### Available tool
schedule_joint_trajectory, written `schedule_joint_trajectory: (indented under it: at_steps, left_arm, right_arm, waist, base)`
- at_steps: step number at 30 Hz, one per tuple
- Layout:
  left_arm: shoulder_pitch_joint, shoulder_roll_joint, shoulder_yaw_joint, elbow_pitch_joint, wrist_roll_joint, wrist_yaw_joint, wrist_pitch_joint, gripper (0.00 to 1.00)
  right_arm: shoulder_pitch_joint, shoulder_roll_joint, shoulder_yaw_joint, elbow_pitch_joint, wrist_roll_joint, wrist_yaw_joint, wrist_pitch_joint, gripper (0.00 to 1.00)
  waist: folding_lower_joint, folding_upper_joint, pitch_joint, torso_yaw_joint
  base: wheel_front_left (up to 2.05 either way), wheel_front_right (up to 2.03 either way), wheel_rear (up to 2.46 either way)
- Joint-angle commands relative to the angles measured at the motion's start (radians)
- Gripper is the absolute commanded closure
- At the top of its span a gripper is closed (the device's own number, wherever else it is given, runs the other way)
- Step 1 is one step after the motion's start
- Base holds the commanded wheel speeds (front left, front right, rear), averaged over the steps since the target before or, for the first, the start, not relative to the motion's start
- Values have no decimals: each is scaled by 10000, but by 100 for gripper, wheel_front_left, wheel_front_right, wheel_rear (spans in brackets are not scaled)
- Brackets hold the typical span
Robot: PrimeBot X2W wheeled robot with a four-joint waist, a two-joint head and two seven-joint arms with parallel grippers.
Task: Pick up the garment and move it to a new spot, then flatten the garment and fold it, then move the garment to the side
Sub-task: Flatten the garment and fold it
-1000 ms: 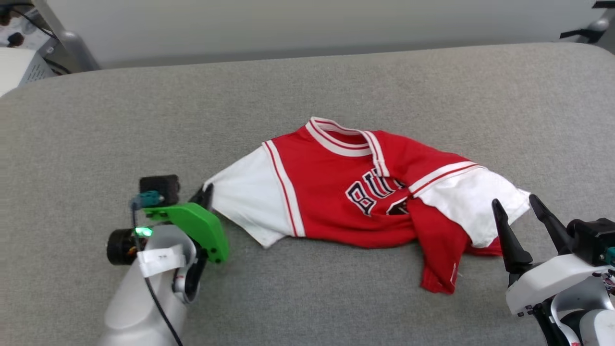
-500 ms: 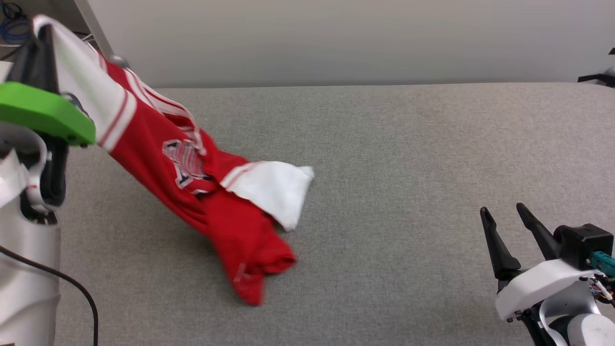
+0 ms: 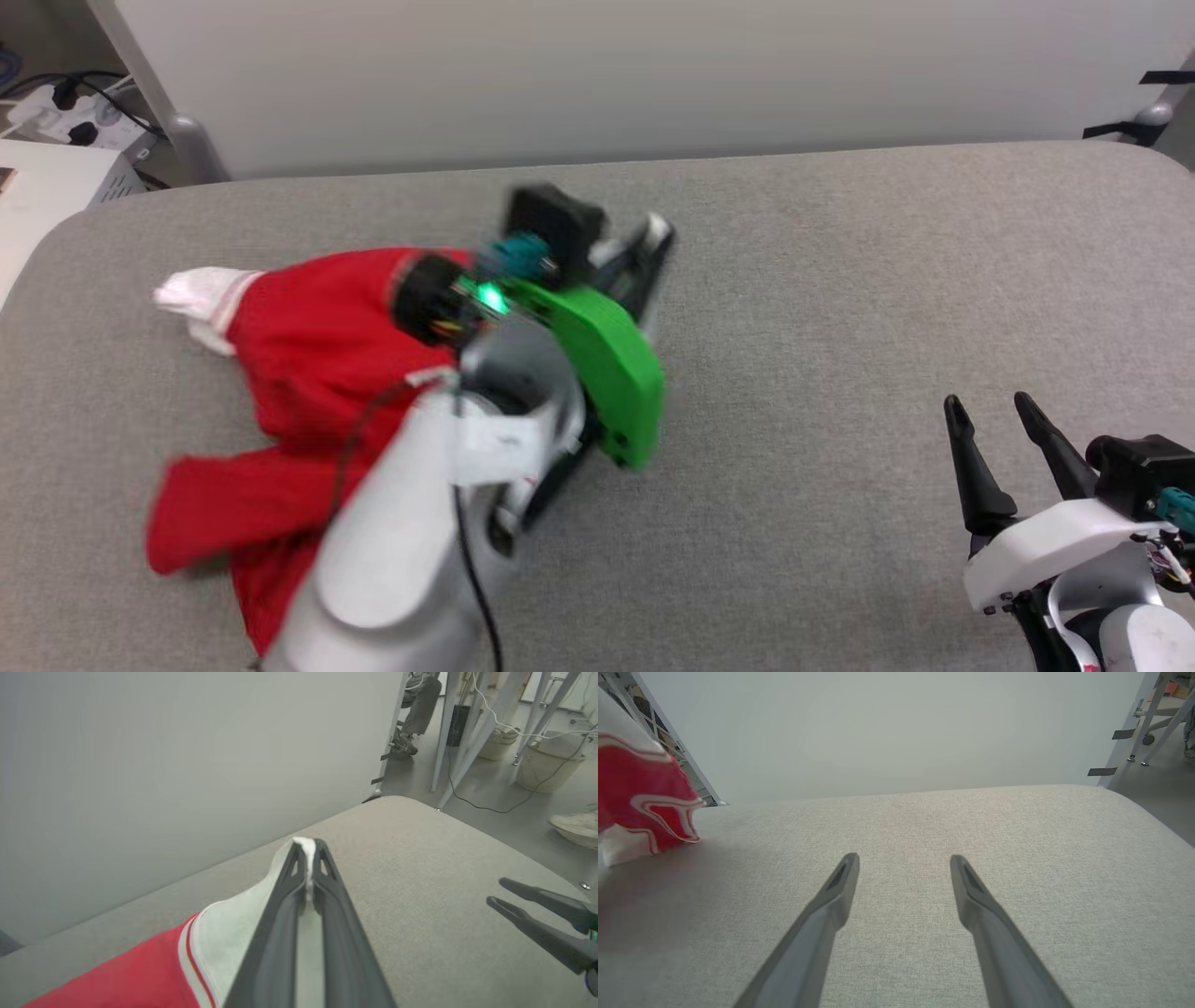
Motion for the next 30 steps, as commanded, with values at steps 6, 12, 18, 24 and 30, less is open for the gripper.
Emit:
schedule_joint_trajectory:
  at_steps: [6, 12, 18, 24, 30]
  left_arm:
    - [412, -860, -2197, 1895, -309, -350, -368, 100]
    - [-598, -900, -3765, 2744, -1420, 224, -1446, 100]
    - [-2043, -902, -4486, 3554, -2442, 1109, -3012, 100]
    - [-2713, -903, -5559, 4513, -3340, 1394, -3533, 0]
    - [-2876, -903, -5917, 5505, -3894, 1469, -4252, 0]
  right_arm:
    - [-545, 320, -58, 245, -232, -7, -208, 0]
    - [-843, 532, 387, 695, -257, -7, -428, 0]
    - [-1054, 647, 665, 1122, -253, -7, -651, 0]
    - [-1180, 684, 722, 1379, -265, -7, -763, 0]
    - [-1143, 527, 579, 1381, -274, -7, -741, 0]
  waist:
    - [0, 0, 621, -831]
    - [0, 0, 931, -1525]
    - [0, 0, 1111, -1895]
    - [0, 0, 1100, -1776]
    - [0, 0, 750, -1179]
  base:
    - [0, 0, 0]
    - [0, 0, 0]
    - [0, 0, 0]
    - [0, 0, 0]
    - [0, 0, 0]
